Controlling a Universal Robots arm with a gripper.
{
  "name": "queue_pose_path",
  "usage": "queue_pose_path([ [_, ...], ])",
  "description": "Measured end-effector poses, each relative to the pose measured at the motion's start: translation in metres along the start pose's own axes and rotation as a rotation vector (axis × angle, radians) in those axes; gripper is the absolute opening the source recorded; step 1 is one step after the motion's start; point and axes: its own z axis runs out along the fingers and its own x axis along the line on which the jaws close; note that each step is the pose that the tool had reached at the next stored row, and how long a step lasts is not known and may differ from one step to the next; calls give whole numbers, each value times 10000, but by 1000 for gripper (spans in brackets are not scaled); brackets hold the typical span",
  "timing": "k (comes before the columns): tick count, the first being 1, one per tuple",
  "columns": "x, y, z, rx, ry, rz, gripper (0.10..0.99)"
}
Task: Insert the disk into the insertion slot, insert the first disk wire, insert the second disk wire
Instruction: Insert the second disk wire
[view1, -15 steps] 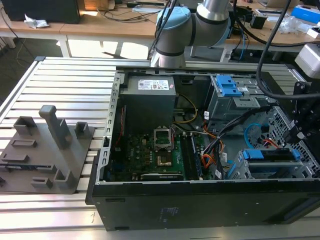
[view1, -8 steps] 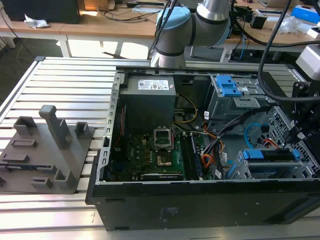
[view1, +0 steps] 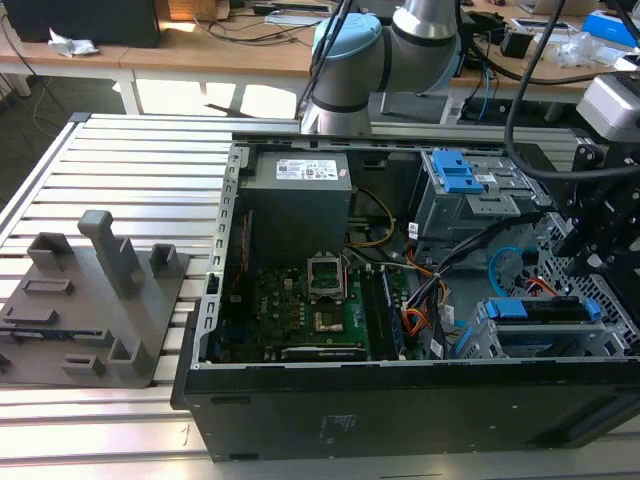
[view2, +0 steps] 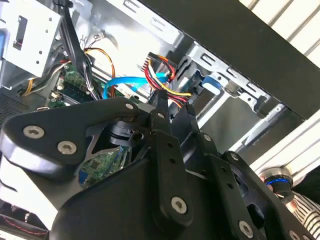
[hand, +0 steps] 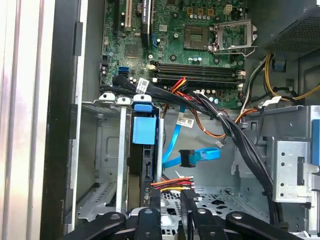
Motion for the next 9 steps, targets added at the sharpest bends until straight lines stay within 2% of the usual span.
queue_pose_path([
  [2,-79,17,3,-3,5,-64,302],
  [4,-91,50,5,-3,7,-84,302],
  [7,-98,170,8,-2,8,-100,302],
  [9,-99,194,-9,7,11,-120,302],
])
